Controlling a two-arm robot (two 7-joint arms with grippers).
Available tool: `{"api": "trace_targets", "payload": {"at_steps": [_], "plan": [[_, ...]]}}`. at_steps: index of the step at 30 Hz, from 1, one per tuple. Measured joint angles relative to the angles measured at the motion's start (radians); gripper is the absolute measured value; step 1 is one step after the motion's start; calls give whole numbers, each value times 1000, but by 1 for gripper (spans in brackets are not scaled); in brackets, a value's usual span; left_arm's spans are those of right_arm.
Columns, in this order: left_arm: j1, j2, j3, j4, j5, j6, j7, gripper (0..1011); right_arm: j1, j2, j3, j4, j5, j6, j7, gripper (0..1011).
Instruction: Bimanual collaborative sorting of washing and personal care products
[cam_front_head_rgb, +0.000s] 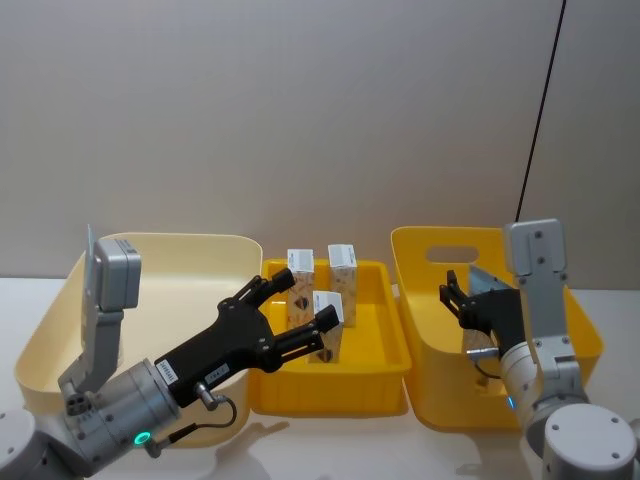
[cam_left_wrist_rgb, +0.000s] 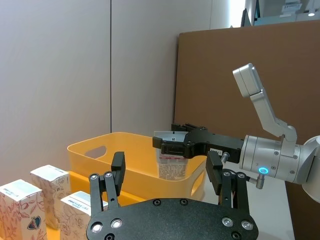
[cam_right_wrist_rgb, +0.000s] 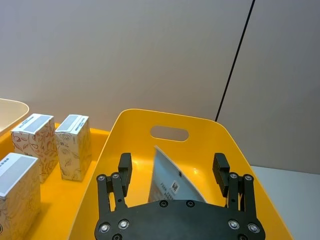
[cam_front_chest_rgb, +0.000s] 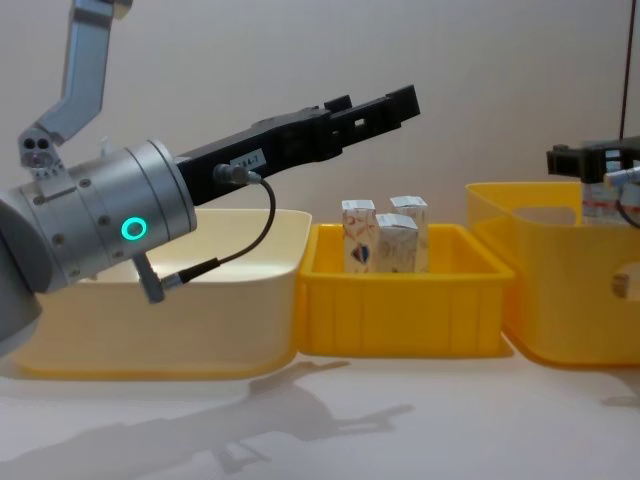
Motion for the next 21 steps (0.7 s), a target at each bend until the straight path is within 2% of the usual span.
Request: {"api": "trace_targets", "payload": {"at_steps": [11,15,21], "plan": [[0,0,0,0,0,0,0,1003,-1,-1,1,0,-1,0,0,1002],[0,0,0,0,0,0,0,1003,-4,-1,3,-3,-1,-19,0,1002],[0,0,0,0,0,0,0,1002,-15,-2,9,-14,3,-77,10,1002]]}}
